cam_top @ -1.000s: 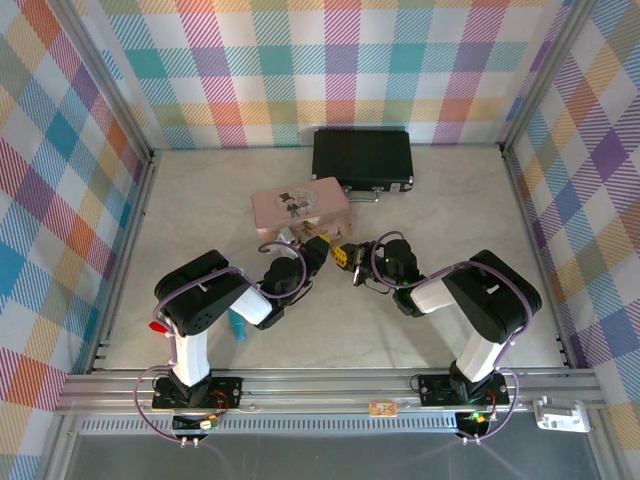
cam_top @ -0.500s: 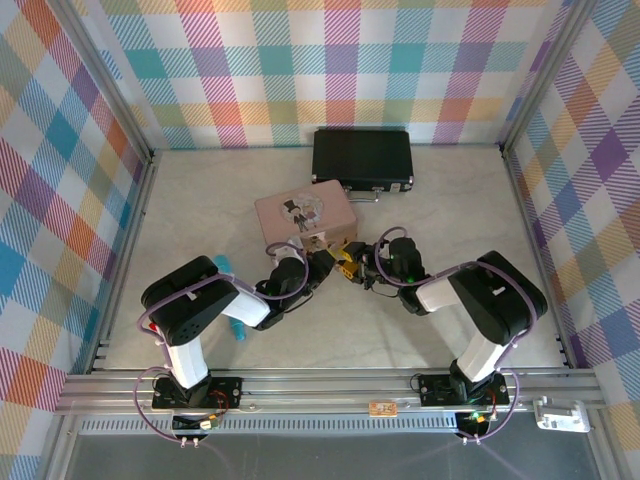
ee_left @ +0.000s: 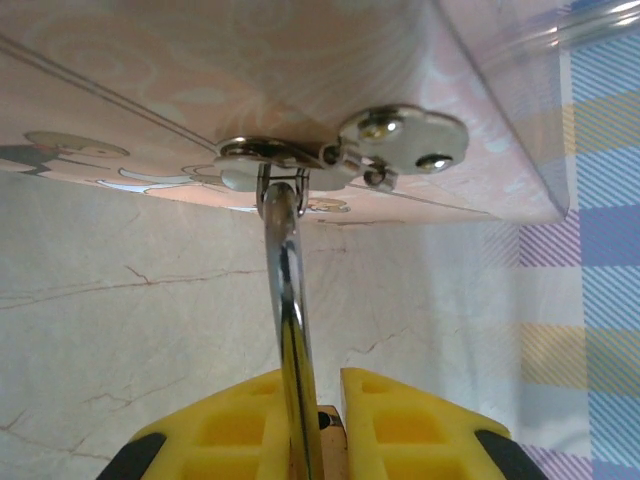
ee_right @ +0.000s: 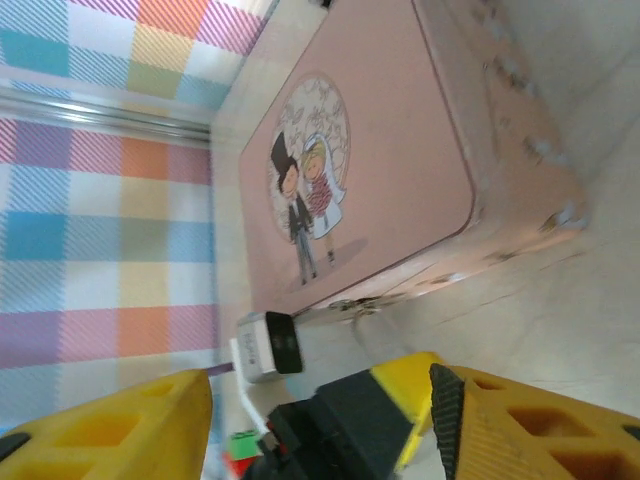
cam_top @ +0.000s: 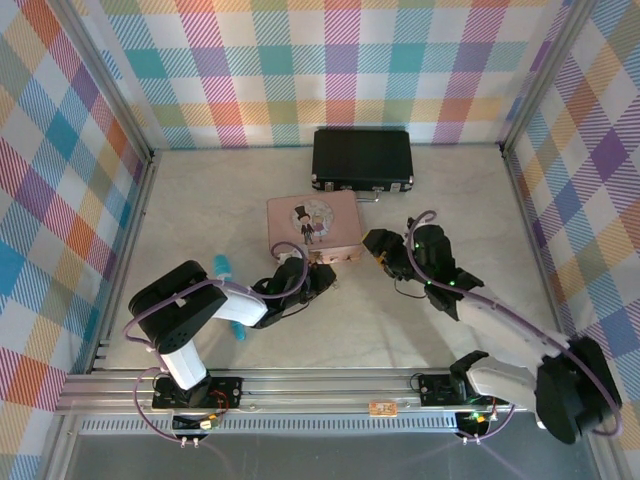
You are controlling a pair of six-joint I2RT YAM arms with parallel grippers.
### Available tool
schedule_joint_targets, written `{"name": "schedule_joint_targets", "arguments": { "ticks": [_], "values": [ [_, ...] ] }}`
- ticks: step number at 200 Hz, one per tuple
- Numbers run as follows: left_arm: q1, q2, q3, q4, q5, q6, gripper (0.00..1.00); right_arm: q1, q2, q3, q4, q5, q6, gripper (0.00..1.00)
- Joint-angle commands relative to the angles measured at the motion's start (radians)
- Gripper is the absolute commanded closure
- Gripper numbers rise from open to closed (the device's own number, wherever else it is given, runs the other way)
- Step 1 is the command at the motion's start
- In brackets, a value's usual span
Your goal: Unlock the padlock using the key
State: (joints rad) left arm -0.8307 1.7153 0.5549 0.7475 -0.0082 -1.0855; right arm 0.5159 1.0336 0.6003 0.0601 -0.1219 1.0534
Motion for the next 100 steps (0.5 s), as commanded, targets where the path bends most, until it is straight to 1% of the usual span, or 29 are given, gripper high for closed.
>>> {"name": "schedule_joint_targets", "arguments": {
  "ticks": [1, 16, 34, 44, 54, 81, 92, 100],
  "values": [
    [-0.011, -0.034, 0.029, -0.124, 0.043, 0.084, 1.0, -0.005, -0.048, 0.069, -0.325, 0.098, -0.28, 0.39],
    [-0.009, -0.049, 0.058, -0.235, 0.024, 0.116, 1.0, -0.004, -0.05, 0.098, -0.373, 0.097, -0.354, 0.37],
    [-0.01, -0.067, 0.091, -0.344, -0.002, 0.146, 1.0, -0.003, -0.036, 0.117, -0.383, 0.071, -0.413, 0.35],
    [-0.009, -0.076, 0.104, -0.382, -0.013, 0.16, 0.96, 0.001, -0.019, 0.12, -0.373, 0.049, -0.441, 0.34],
    [-0.008, -0.085, 0.112, -0.416, -0.026, 0.168, 0.9, 0.009, 0.004, 0.131, -0.371, 0.041, -0.465, 0.33],
    [-0.004, -0.111, 0.105, -0.447, -0.045, 0.162, 0.62, 0.069, 0.073, 0.158, -0.368, 0.083, -0.532, 0.34],
    [-0.001, -0.132, 0.097, -0.454, -0.052, 0.157, 0.54, 0.102, 0.1, 0.163, -0.353, 0.118, -0.555, 0.34],
    [0.004, -0.151, 0.09, -0.465, -0.055, 0.152, 0.51, 0.127, 0.126, 0.165, -0.339, 0.141, -0.574, 0.34]
  ]
}}
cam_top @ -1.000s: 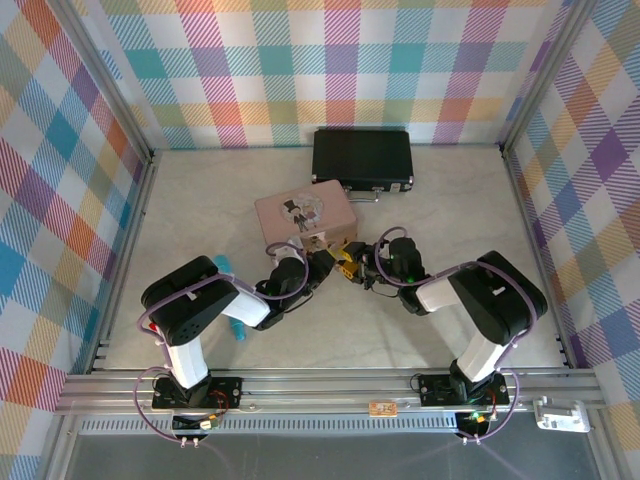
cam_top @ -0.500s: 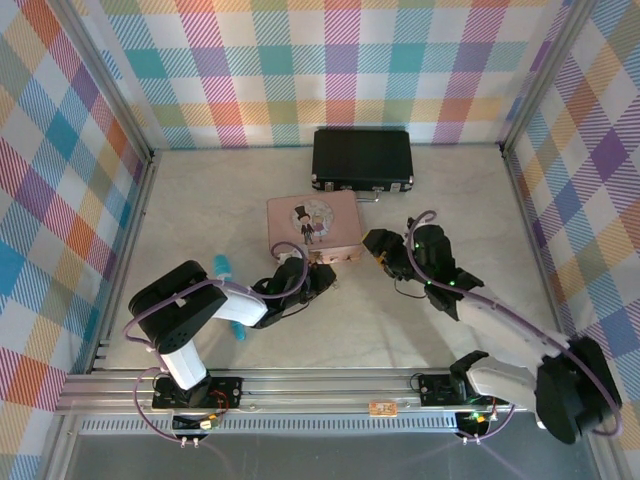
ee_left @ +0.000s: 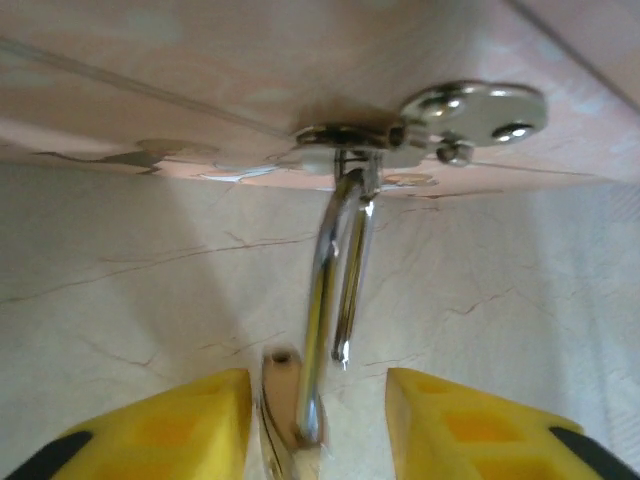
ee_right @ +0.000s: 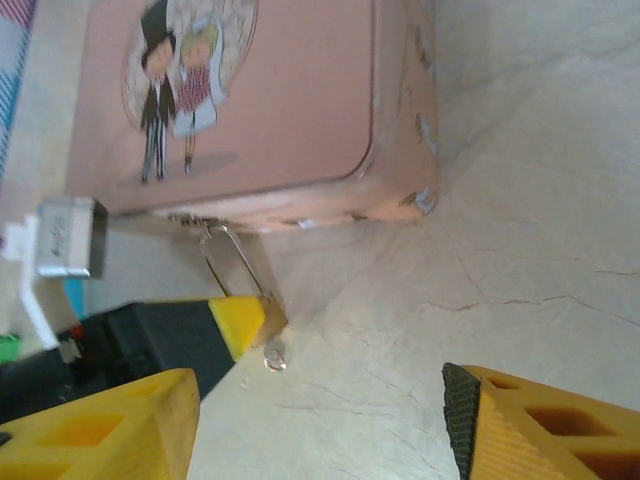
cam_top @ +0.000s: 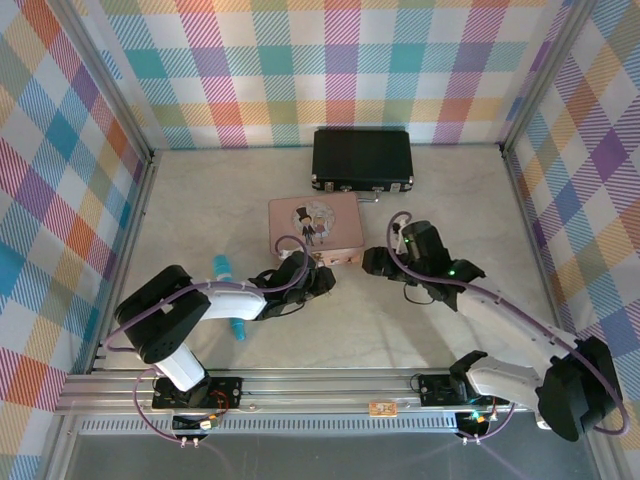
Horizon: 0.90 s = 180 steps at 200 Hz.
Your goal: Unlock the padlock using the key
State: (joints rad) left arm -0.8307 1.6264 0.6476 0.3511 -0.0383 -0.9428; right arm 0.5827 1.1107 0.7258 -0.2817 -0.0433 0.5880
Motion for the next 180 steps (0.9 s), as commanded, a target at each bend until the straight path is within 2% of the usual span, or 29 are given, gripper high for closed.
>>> {"name": "schedule_joint_targets", "arguments": {
  "ticks": [1, 27, 73, 134, 180],
  "values": [
    [0.004, -0.064, -0.003, -0.07, -0.026, 0.01, 0.51, 0.063, 0.053, 0.04, 0.005, 0.066, -0.112, 0.34],
    [0.026, -0.168, -0.031, -0.121, -0.052, -0.003, 0.42, 0.135, 0.144, 0.072, 0.037, 0.112, -0.169, 0.35],
    [0.102, -0.384, -0.045, -0.332, -0.125, 0.009, 0.27, 0.264, 0.328, 0.198, 0.017, 0.167, -0.265, 0.37],
    [0.304, -0.461, -0.097, -0.306, 0.013, 0.022, 0.27, 0.436, 0.602, 0.463, -0.196, 0.33, -0.29, 0.4],
    [0.404, -0.464, -0.079, -0.315, 0.05, 0.042, 0.27, 0.505, 0.804, 0.696, -0.474, 0.558, -0.141, 0.46]
  ]
}}
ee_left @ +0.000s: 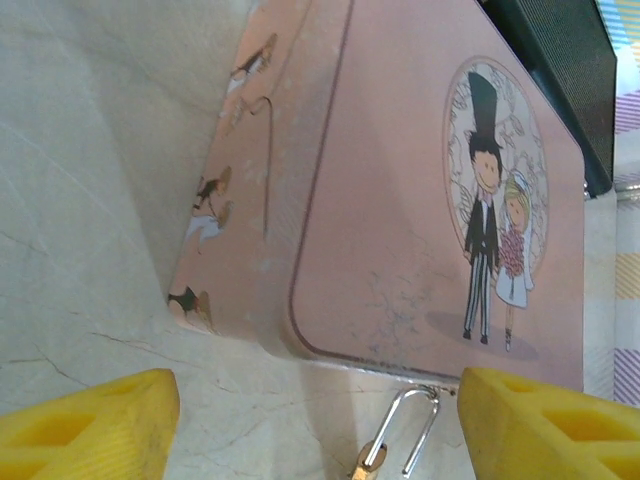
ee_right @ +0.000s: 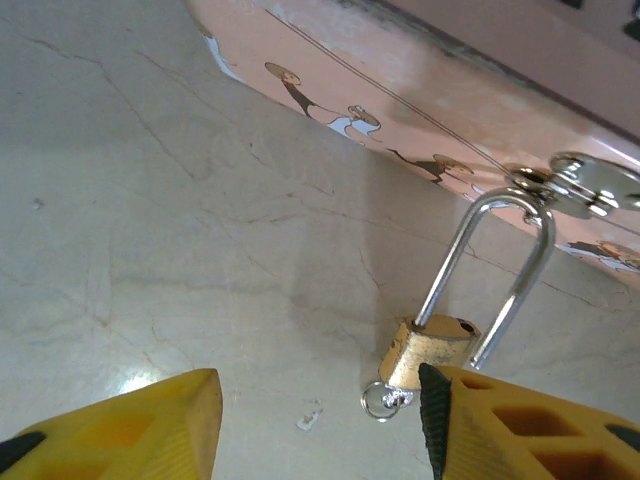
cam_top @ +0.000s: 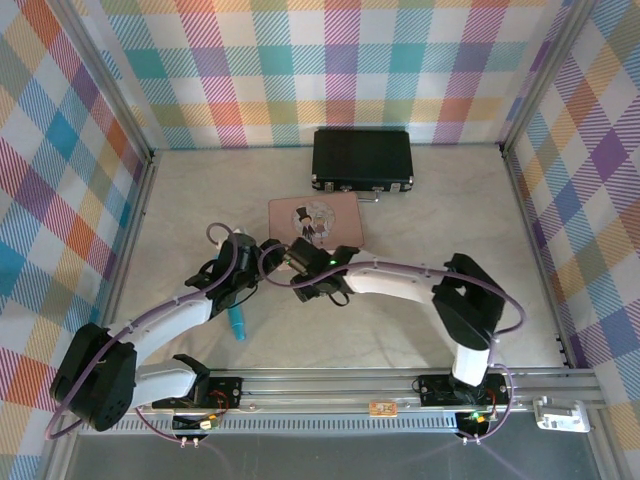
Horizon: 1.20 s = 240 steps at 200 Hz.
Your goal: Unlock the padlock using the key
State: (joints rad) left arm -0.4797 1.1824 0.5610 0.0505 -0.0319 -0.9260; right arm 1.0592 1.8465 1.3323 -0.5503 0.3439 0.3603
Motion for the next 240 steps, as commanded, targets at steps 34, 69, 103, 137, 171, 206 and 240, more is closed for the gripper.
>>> {"name": "schedule_joint_targets", "arguments": {
  "ticks": [34, 69, 103, 137, 171, 206, 240],
  "values": [
    [0.13, -0.037, 0.012, -0.028, 0.083, 0.023, 0.27, 0.049, 0.131, 0.133, -0.266, 0.219, 0.133, 0.5],
    [0.141, -0.065, 0.01, -0.036, 0.073, 0.019, 0.28, 0.049, 0.171, 0.13, -0.274, 0.241, 0.149, 0.52],
    [0.141, -0.074, 0.005, -0.038, 0.073, 0.009, 0.28, 0.05, 0.212, 0.137, -0.256, 0.257, 0.14, 0.54],
    [0.141, -0.086, 0.01, -0.047, 0.06, 0.013, 0.28, 0.05, 0.23, 0.131, -0.219, 0.257, 0.132, 0.58],
    [0.14, -0.1, 0.006, -0.066, 0.053, 0.024, 0.28, 0.049, 0.245, 0.132, -0.208, 0.275, 0.144, 0.6],
    [0.141, -0.104, 0.002, -0.07, 0.052, 0.022, 0.28, 0.048, 0.215, 0.096, -0.165, 0.284, 0.137, 0.77],
    [0.142, -0.107, 0.011, -0.079, 0.06, 0.032, 0.28, 0.043, 0.142, 0.006, -0.083, 0.245, 0.101, 0.88]
  ]
}}
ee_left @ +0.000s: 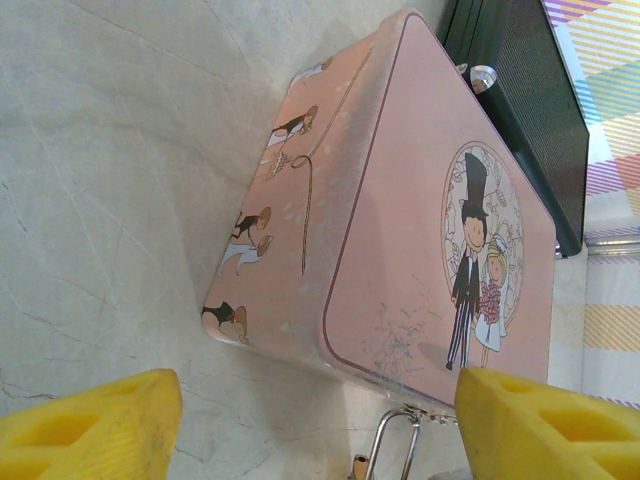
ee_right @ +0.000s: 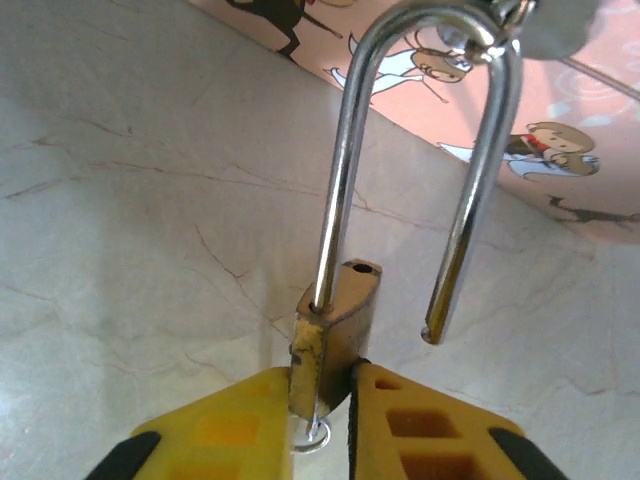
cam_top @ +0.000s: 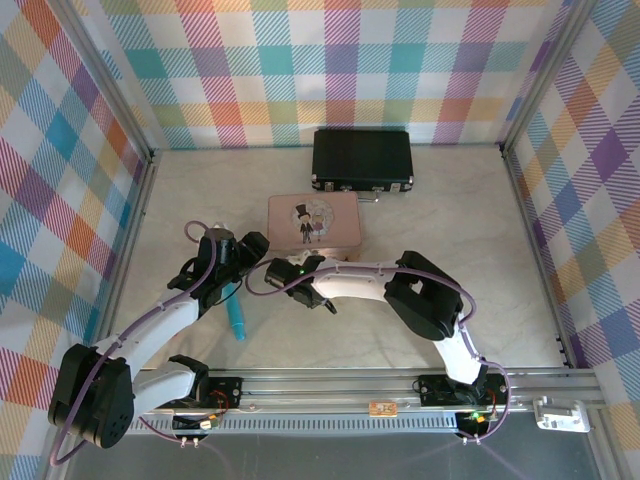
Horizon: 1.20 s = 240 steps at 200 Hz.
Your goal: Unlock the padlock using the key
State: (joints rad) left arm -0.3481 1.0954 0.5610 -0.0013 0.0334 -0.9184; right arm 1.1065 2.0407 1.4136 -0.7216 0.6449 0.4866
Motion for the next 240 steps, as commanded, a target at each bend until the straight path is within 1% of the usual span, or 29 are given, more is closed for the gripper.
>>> {"name": "schedule_joint_targets", "arguments": {
  "ticks": [1, 6, 17, 24, 33, 39, 55, 80, 95, 107, 117, 123, 134, 146, 165, 178, 198, 214, 240],
  "values": [
    [0.011, -0.02, 0.011, -0.028, -0.006, 0.024, 0.28, -0.006, -0.056, -0.078, 0.09, -0.061, -0.031, 0.89],
    [0.011, -0.02, 0.01, -0.028, -0.006, 0.028, 0.28, -0.011, -0.073, -0.095, 0.114, -0.091, -0.046, 0.91],
    [0.011, -0.019, 0.011, -0.03, -0.007, 0.038, 0.28, -0.03, -0.108, -0.129, 0.154, -0.172, -0.077, 0.91],
    [0.011, -0.016, 0.011, -0.03, -0.007, 0.041, 0.28, -0.052, -0.132, -0.154, 0.188, -0.265, -0.098, 0.93],
    [0.011, -0.013, 0.01, -0.027, -0.005, 0.042, 0.28, -0.082, -0.152, -0.173, 0.208, -0.354, -0.108, 0.93],
    [0.011, -0.012, 0.01, -0.022, 0.0, 0.043, 0.28, -0.105, -0.165, -0.189, 0.235, -0.443, -0.126, 0.93],
    [0.011, -0.011, 0.007, -0.013, 0.005, 0.039, 0.28, -0.147, -0.177, -0.21, 0.266, -0.594, -0.144, 0.91],
    [0.011, -0.02, 0.014, -0.018, 0.004, 0.05, 0.28, -0.182, -0.172, -0.242, 0.316, -0.699, -0.149, 0.87],
    [0.011, -0.033, 0.014, -0.021, 0.006, 0.06, 0.28, -0.2, -0.169, -0.254, 0.337, -0.729, -0.149, 0.82],
    [0.011, -0.044, 0.013, -0.021, 0.022, 0.08, 0.28, -0.212, -0.176, -0.258, 0.337, -0.726, -0.149, 0.78],
    [0.011, -0.053, 0.01, -0.016, 0.052, 0.103, 0.31, -0.222, -0.189, -0.262, 0.338, -0.723, -0.154, 0.74],
    [0.01, -0.055, 0.006, -0.007, 0.076, 0.116, 0.33, -0.231, -0.205, -0.268, 0.342, -0.722, -0.157, 0.69],
    [0.008, -0.058, -0.007, 0.007, 0.125, 0.135, 0.37, -0.247, -0.229, -0.277, 0.345, -0.726, -0.161, 0.66],
    [-0.002, -0.057, -0.016, 0.009, 0.154, 0.149, 0.38, -0.263, -0.26, -0.284, 0.34, -0.713, -0.161, 0.62],
    [-0.03, -0.056, -0.02, -0.005, 0.154, 0.17, 0.38, -0.278, -0.31, -0.299, 0.331, -0.681, -0.169, 0.57],
    [-0.059, -0.051, -0.032, 0.001, 0.121, 0.166, 0.38, -0.285, -0.344, -0.319, 0.345, -0.661, -0.172, 0.49],
    [-0.096, -0.007, -0.039, 0.051, 0.106, 0.149, 0.39, -0.306, -0.361, -0.304, 0.333, -0.655, -0.15, 0.48],
    [-0.135, 0.017, -0.039, 0.064, 0.061, 0.137, 0.39, -0.312, -0.349, -0.274, 0.326, -0.649, -0.151, 0.49],
    [-0.174, 0.016, -0.061, 0.077, 0.029, 0.115, 0.38, -0.306, -0.338, -0.247, 0.341, -0.686, -0.125, 0.47]
  ]
}}
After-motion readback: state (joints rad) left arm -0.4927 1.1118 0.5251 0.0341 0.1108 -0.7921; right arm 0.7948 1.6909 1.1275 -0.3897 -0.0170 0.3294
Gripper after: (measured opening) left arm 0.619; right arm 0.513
